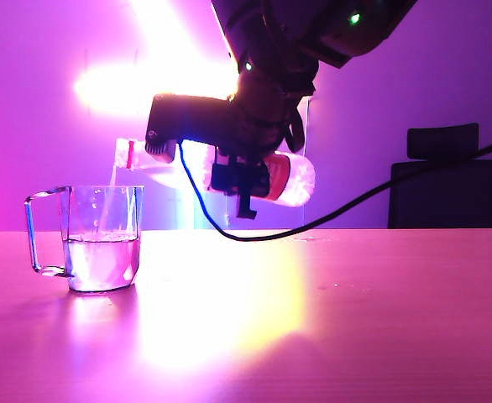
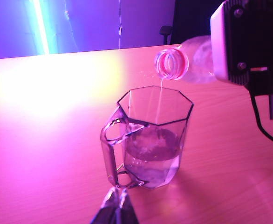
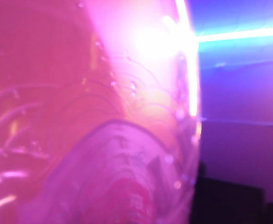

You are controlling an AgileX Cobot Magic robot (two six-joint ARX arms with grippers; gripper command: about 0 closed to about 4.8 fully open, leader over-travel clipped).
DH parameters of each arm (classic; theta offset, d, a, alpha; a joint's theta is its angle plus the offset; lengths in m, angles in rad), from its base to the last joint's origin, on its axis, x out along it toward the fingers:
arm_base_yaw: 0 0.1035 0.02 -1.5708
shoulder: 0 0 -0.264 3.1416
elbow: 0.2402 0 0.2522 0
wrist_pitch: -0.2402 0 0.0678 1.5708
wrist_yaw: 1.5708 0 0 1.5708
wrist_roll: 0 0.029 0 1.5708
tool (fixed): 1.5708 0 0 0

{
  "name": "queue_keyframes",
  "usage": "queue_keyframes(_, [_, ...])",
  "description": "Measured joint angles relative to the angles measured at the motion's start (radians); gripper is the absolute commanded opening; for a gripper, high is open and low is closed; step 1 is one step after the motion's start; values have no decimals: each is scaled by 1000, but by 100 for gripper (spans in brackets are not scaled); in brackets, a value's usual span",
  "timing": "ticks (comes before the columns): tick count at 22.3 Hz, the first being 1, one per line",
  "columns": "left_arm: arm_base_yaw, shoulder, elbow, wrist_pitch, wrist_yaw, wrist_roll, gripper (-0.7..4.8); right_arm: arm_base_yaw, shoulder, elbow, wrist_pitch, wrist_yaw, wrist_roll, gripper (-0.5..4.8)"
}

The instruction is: Pick up the mineral water bottle on the table and pour water into the mug until it's half full.

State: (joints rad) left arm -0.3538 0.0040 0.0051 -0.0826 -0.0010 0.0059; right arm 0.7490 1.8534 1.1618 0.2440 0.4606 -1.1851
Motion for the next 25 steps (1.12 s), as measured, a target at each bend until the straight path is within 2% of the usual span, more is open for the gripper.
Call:
queue_keyframes(3, [0,0,0,0,0,0,-2,-5,-16,-2,-59,-36,143,215])
queue_keyframes(7, [0,0,0,0,0,0,-2,-11,-94,-2,-106,-155,519,215])
queue_keyframes(10, [6,0,0,0,1,0,-2,-45,-125,-14,-111,-229,746,215])
queue_keyframes(13, [77,0,0,0,1,0,-2,-91,-154,-71,-101,-266,870,215])
queue_keyframes(16, [182,0,0,0,1,0,-2,-164,-229,-216,-29,-336,983,215])
queue_keyframes(19, [240,0,0,0,1,0,-2,-231,-299,-351,120,-389,1086,215])
queue_keyframes(20, [267,0,0,0,1,0,-2,-269,-329,-435,219,-412,1146,215])
queue_keyframes(25, [303,1,0,0,1,0,-2,-325,-343,-596,411,-424,1197,216])
